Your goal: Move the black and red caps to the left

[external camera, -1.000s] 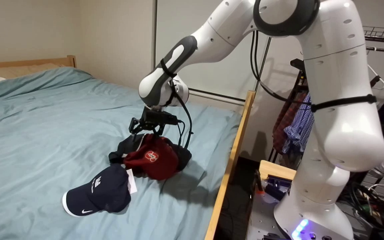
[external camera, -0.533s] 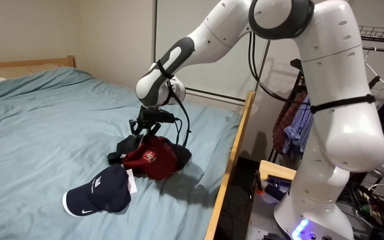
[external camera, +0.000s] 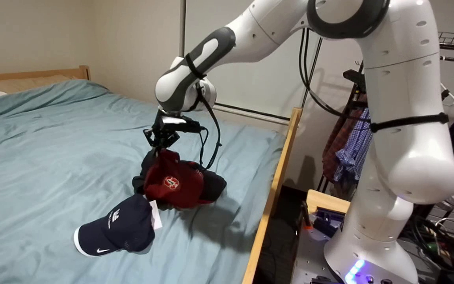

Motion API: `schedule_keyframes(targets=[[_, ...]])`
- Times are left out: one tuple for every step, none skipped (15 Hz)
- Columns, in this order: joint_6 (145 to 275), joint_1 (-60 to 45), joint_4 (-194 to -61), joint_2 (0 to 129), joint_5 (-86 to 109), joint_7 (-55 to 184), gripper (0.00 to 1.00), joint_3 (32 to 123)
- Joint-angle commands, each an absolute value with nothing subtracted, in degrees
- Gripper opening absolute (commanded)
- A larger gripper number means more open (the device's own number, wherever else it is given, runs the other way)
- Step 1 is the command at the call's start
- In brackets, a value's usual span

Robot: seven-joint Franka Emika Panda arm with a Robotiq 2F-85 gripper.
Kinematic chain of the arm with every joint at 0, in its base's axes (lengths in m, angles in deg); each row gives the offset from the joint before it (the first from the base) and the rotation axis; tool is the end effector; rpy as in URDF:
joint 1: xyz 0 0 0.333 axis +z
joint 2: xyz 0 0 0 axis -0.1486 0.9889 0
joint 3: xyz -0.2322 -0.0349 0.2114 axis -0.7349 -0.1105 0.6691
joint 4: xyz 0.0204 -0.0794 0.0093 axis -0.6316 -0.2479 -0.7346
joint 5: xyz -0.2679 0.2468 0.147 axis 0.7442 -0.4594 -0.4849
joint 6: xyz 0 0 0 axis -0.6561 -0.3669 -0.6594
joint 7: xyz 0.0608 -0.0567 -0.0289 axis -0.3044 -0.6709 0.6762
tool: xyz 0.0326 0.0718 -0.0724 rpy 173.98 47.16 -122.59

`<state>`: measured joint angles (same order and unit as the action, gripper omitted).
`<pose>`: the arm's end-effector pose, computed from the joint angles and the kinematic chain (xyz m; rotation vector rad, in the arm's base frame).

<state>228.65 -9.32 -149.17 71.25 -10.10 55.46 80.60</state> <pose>0.6323 -0.0251 0.2821 -2.8147 0.7593 -0.3602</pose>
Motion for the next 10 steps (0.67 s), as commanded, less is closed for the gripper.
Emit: schedule_keyframes(targets=[[223.4, -7.3, -151.3, 63.0, -5.6, 58.6, 0.06, 82.3], [221.7, -6.5, -151.1, 61.6, -4.4, 59.0, 0.06, 82.9], [220.0, -5.8, -151.1, 59.9, -4.1, 59.8, 0.06, 84.1], [218.5, -5.4, -150.9, 58.7, -4.7, 61.3, 0.06, 85.3], [217.2, -4.5, -150.9, 57.4, -5.2, 62.4, 0.06, 86.5], [216.1, -3.9, -150.6, 56.5, -5.8, 64.1, 0.06, 87.6], [214.7, -3.2, -150.4, 55.5, -6.1, 65.4, 0.05, 88.6], [213.3, -2.7, -150.0, 54.9, -6.5, 67.3, 0.06, 89.4], [212.0, -2.3, -149.4, 54.6, -7.0, 69.4, 0.06, 90.2], [211.0, -2.2, -148.8, 54.9, -8.1, 72.4, 0.06, 90.8]])
